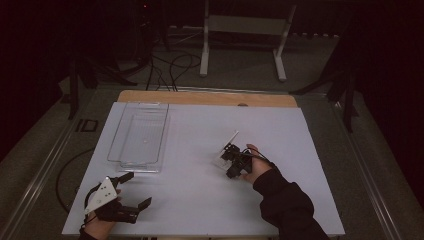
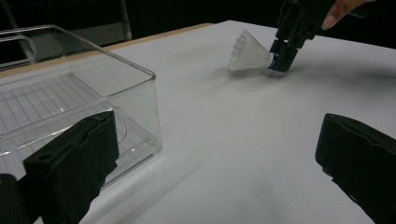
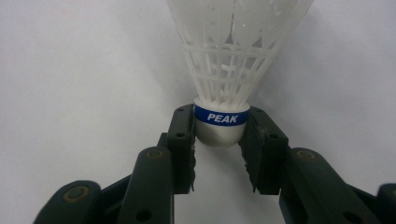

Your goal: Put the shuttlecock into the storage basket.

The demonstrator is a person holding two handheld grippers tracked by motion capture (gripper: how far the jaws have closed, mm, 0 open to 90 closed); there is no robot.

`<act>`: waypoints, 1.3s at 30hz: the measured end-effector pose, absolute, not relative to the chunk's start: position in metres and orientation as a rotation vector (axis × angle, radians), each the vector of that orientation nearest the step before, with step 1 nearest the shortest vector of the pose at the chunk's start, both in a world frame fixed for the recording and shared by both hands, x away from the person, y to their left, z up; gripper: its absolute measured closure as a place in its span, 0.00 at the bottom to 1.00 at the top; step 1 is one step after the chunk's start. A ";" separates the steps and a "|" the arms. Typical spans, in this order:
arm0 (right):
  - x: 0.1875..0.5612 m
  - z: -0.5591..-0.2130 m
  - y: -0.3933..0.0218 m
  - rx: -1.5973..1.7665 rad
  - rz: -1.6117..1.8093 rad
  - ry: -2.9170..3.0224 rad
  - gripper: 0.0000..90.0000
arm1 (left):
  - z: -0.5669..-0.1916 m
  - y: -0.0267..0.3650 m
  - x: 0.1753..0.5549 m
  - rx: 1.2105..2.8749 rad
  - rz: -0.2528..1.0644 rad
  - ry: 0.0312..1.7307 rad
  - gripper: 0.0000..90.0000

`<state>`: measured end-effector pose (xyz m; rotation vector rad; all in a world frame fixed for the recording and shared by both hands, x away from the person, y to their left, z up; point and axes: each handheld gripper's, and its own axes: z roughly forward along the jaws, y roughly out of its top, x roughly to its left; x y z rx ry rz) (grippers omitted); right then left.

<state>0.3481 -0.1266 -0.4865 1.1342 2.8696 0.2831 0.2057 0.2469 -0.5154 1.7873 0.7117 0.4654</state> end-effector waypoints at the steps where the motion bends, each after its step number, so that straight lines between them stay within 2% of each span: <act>1: 0.348 -0.487 -0.127 1.134 0.283 2.870 0.74 | -0.515 0.247 0.206 1.787 0.465 0.712 0.00; 16: 0.345 -0.482 -0.150 1.032 0.257 2.951 0.74 | -0.515 0.247 0.206 1.785 0.464 0.715 0.00; 39: 0.323 -0.474 -0.161 0.620 0.361 3.099 0.74 | -0.516 0.247 0.207 1.790 0.463 0.718 0.00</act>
